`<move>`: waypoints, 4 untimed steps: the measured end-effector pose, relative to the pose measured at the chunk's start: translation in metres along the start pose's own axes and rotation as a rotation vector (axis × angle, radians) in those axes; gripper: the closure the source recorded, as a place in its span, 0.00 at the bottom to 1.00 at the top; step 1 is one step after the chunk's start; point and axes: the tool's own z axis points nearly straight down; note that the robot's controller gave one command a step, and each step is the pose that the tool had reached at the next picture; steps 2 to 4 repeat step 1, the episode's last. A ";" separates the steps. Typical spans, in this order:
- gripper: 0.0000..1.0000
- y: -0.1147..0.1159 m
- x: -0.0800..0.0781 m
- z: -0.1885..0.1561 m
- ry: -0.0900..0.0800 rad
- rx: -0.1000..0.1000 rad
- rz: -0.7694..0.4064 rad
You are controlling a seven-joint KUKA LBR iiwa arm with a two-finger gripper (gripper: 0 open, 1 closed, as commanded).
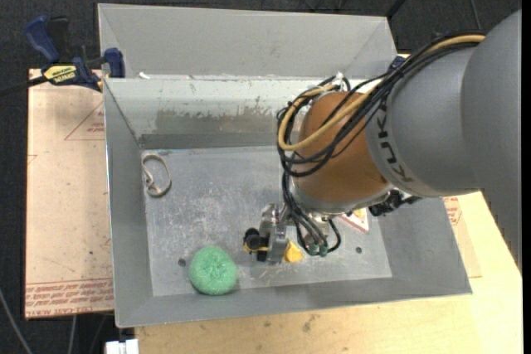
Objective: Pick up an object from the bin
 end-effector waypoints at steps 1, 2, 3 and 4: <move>1.00 -0.021 -0.011 -0.004 -0.017 -0.004 0.007; 1.00 -0.021 -0.011 -0.004 -0.017 -0.004 0.007; 1.00 -0.021 -0.011 -0.004 -0.017 -0.004 0.007; 1.00 -0.021 -0.011 -0.004 -0.017 -0.004 0.007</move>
Offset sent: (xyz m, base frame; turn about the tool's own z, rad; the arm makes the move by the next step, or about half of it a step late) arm -0.0061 -0.0312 0.1332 0.0129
